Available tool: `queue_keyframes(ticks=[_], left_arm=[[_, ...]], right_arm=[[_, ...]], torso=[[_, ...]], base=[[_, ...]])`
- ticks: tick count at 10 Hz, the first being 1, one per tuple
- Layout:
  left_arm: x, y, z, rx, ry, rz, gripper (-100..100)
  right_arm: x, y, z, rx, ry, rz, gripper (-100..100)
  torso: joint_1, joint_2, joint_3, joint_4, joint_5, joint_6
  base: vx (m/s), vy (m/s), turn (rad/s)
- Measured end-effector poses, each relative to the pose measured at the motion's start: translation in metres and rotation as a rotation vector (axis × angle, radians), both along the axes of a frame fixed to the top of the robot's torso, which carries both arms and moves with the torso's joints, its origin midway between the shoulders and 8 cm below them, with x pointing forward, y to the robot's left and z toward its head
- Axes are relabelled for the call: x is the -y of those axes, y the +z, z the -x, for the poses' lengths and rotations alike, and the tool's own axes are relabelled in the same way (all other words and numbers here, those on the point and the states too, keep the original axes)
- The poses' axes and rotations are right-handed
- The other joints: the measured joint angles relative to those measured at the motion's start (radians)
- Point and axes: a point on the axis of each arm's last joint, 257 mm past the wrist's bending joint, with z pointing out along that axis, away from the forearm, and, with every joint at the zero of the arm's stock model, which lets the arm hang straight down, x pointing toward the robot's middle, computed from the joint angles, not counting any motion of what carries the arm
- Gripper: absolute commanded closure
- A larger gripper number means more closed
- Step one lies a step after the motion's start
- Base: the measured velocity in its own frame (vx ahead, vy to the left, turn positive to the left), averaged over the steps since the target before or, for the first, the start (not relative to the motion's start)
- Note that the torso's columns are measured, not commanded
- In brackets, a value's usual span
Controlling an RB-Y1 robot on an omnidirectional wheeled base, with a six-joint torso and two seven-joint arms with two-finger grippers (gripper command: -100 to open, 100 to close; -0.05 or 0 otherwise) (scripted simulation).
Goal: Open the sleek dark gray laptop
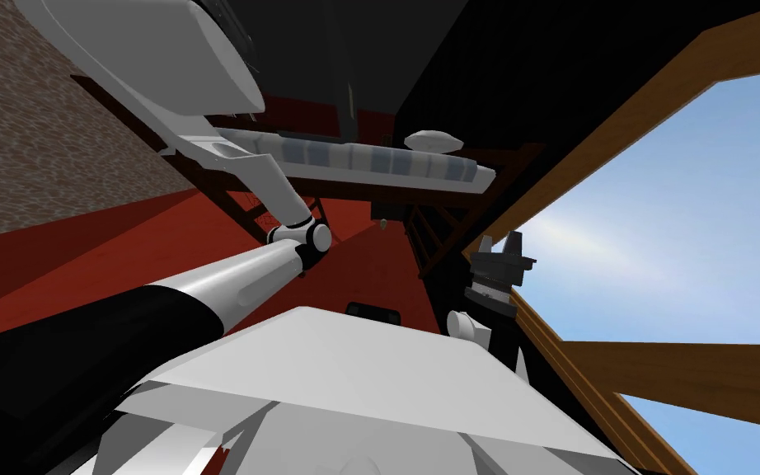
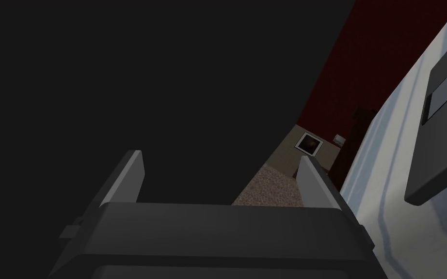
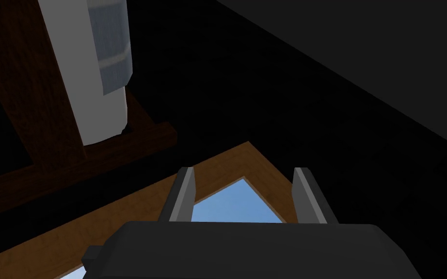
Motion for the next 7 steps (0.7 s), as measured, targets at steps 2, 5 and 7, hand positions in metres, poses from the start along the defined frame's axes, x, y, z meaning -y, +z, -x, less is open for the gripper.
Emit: queue_keyframes(ticks=[2,5,7], left_arm=[[-0.003,0.000,-0.003,-0.022,-0.022,0.041,-100],[-0.007,-0.001,-0.009,-0.055,-0.060,0.112,-100],[-0.009,-0.002,-0.013,-0.080,-0.096,0.170,-100]], right_arm=[[0.000,0.000,0.000,0.000,0.000,0.000,0],[0.000,0.000,0.000,0.000,0.000,0.000,0],[0.000,0.000,0.000,0.000,0.000,0.000,0]], torso=[[0.003,0.005,0.003,0.001,0.001,0.000],[0.003,0.005,0.003,0.001,0.001,0.000],[0.001,0.002,0.001,0.000,0.000,0.000]], base=[[0.060,-0.038,0.043],[0.073,-0.041,0.054],[0.107,-0.065,0.102]])
